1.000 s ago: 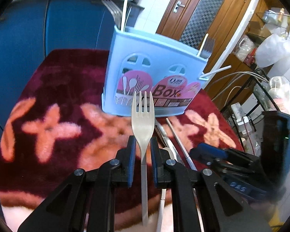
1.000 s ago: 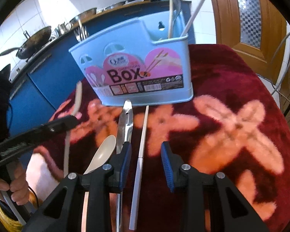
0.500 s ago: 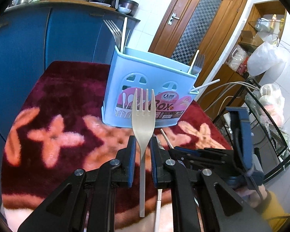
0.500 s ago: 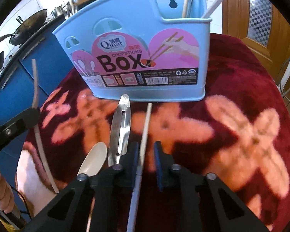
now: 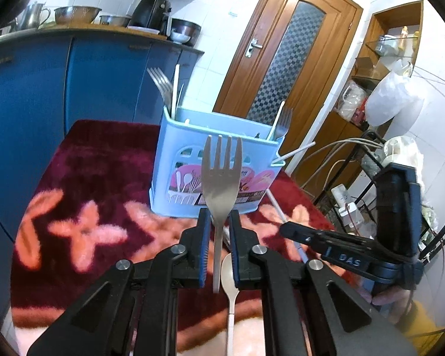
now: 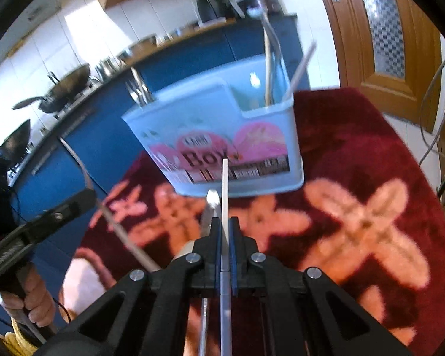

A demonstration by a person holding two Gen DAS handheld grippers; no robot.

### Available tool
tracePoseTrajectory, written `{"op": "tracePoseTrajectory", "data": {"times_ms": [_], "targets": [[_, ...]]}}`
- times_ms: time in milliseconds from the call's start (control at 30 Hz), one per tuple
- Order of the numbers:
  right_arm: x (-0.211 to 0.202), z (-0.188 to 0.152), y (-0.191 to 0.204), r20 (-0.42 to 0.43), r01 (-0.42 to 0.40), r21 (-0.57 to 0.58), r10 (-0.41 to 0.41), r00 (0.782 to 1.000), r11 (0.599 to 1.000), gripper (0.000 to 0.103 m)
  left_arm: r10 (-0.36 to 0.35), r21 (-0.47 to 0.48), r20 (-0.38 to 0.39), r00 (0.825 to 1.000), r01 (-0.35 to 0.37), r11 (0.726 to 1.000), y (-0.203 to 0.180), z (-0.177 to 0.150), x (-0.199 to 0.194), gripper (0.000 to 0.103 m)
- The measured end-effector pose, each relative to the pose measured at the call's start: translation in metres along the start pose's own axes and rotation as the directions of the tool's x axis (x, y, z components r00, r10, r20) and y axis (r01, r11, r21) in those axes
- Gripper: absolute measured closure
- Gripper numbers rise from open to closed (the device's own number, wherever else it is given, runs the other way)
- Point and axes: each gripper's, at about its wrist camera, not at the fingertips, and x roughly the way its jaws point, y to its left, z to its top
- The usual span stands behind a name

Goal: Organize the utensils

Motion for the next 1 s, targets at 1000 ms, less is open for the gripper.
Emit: {"op": "tracePoseTrajectory", "data": {"times_ms": [1000], "targets": [[-0.022, 0.007, 0.003, 0.099, -0.01, 0.004, 0.01, 0.995, 1.0, 0.097, 0.073, -0.208, -0.209, 0.975, -0.118, 0.971, 0.075, -0.004, 0.069, 0.082]]}}
